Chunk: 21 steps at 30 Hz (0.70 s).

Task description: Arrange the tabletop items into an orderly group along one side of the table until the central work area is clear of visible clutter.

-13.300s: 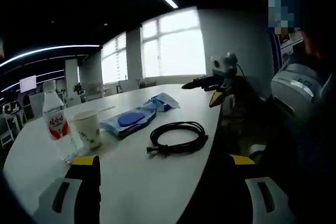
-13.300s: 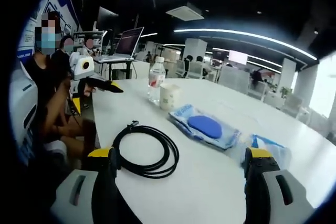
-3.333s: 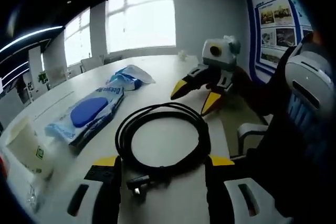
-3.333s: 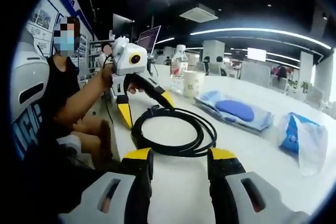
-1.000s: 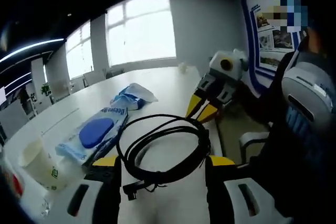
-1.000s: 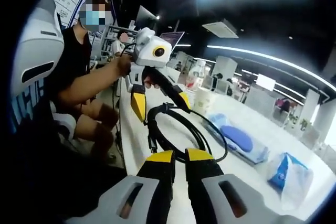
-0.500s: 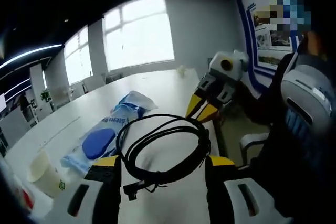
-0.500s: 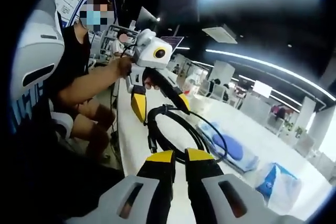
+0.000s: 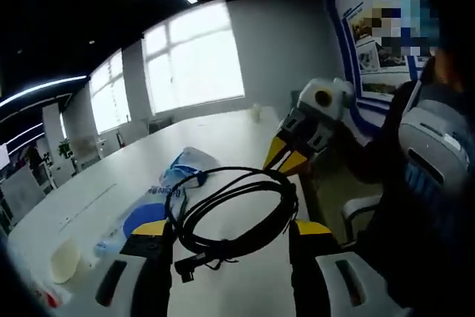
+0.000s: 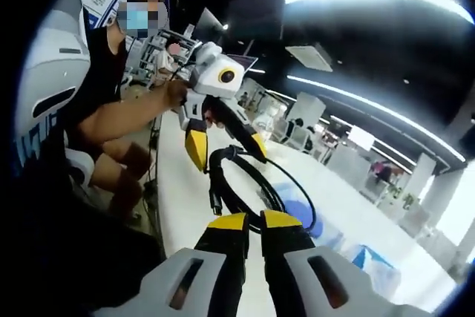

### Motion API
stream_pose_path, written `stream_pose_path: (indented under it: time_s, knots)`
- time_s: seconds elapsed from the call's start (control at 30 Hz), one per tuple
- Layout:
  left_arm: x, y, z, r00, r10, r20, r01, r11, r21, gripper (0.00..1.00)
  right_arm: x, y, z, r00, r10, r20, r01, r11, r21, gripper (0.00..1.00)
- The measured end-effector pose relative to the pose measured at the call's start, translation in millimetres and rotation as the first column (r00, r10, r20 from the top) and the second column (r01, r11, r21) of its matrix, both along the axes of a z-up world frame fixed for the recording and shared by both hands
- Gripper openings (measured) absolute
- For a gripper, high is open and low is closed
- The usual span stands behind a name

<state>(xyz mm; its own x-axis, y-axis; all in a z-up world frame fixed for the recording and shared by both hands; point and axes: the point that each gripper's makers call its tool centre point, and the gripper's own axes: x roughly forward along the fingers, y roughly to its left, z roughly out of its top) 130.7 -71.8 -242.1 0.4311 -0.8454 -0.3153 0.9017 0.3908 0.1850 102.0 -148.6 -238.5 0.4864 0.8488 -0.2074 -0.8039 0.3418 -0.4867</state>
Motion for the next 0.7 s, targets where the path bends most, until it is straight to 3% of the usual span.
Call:
stream_pose_path:
  time_s: [0.17, 0.7]
  knots:
    - [9.9, -16, 5.1, 0.999, -0.033, 0.003, 0.033, 0.999, -0.03, 0.62, 6, -15, 2.2, 0.999, -0.044, 0.019, 0.045, 0.999, -0.016, 0.04]
    - [18.7, -54, 12.6, 0.994, -0.102, 0.033, 0.103, 0.994, -0.032, 0.63, 12, -50, 6.2, 0.99, -0.132, 0.046, 0.134, 0.99, -0.035, 0.03]
